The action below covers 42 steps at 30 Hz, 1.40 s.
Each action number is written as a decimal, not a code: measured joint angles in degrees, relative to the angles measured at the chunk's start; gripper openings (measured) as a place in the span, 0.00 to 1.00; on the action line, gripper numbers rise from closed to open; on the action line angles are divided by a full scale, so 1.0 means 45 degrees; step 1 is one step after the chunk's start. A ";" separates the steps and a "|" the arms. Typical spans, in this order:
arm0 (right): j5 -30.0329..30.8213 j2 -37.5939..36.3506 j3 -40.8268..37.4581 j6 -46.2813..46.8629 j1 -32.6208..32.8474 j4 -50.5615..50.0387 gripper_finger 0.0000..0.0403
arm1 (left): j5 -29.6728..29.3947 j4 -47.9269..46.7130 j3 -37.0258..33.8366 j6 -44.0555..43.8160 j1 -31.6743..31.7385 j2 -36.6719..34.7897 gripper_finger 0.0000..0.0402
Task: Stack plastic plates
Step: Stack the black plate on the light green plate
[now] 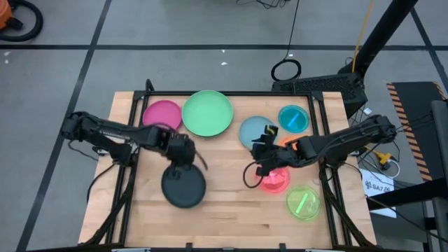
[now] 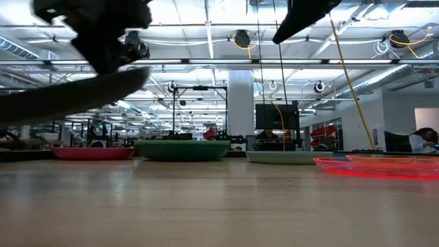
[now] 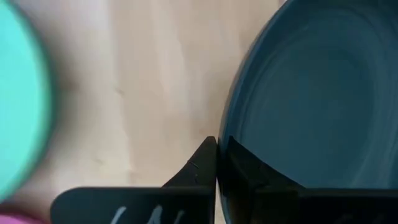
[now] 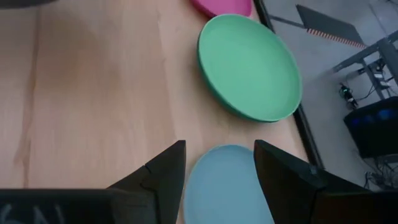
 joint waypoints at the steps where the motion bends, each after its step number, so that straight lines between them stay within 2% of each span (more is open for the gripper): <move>1: 0.0003 -0.0202 0.0000 -0.0071 -0.0074 -0.0023 0.45 | -0.0022 -0.0051 0.0328 0.0185 0.0357 -0.0003 0.03; 7: 0.1337 -0.1097 0.0000 -0.0199 -0.0513 0.0512 0.45 | -0.0269 0.0758 0.1849 0.1172 0.2794 -0.0010 0.03; 12: 0.1636 -0.1187 -0.0709 0.0058 -0.0554 0.0346 0.45 | -0.0264 0.1565 0.2330 0.1391 0.5067 -0.0010 0.03; 14: 0.1763 -0.1210 -0.1000 0.0026 -0.0511 0.0106 0.45 | -0.0264 0.1742 0.2425 0.1172 0.6065 -0.0010 0.03; 18: 0.2879 -0.1767 -0.1282 0.0376 -0.0501 0.0094 0.45 | -0.0276 0.2532 0.2499 0.0031 0.8053 0.0002 0.03; 23: 0.2952 -0.2457 -0.1702 0.0433 -0.0507 0.0007 0.45 | -0.0283 0.2899 0.2516 -0.0631 0.9913 0.0514 0.03; 34: 0.2953 -0.3776 -0.2863 0.0456 -0.0520 -0.0003 0.45 | 0.0735 0.2779 0.2511 -0.0659 1.2048 0.3102 0.03; 42: 0.2960 -0.4871 -0.3560 0.0763 -0.0529 0.0109 0.45 | 0.0870 0.2644 0.2502 -0.0511 1.2781 0.4012 0.03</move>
